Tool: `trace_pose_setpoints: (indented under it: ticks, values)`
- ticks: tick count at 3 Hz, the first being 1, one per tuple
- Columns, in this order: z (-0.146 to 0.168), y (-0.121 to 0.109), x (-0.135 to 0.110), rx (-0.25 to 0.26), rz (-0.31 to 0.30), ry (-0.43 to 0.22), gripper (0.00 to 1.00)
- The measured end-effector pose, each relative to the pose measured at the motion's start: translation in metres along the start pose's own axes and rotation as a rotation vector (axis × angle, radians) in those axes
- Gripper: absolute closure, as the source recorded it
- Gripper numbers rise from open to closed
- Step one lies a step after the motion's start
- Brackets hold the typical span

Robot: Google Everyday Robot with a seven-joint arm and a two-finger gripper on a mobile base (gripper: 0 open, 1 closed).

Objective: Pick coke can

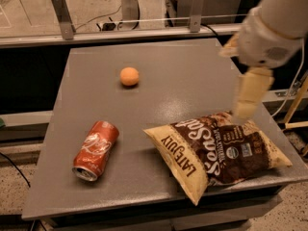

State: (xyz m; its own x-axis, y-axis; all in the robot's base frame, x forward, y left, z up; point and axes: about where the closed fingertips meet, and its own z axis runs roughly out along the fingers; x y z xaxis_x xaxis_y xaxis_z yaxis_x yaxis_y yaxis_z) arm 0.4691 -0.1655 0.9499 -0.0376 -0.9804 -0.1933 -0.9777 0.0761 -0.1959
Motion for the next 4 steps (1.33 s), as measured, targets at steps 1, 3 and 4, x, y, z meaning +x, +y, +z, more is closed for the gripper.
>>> trace_pose_setpoints:
  ticks: [1, 3, 4]
  values:
    - [0.025, -0.015, -0.080, -0.039, -0.226, -0.071, 0.00]
    - [0.028, 0.003, -0.215, -0.043, -0.567, -0.239, 0.00]
    - [0.028, 0.003, -0.216, -0.043, -0.568, -0.239, 0.00]
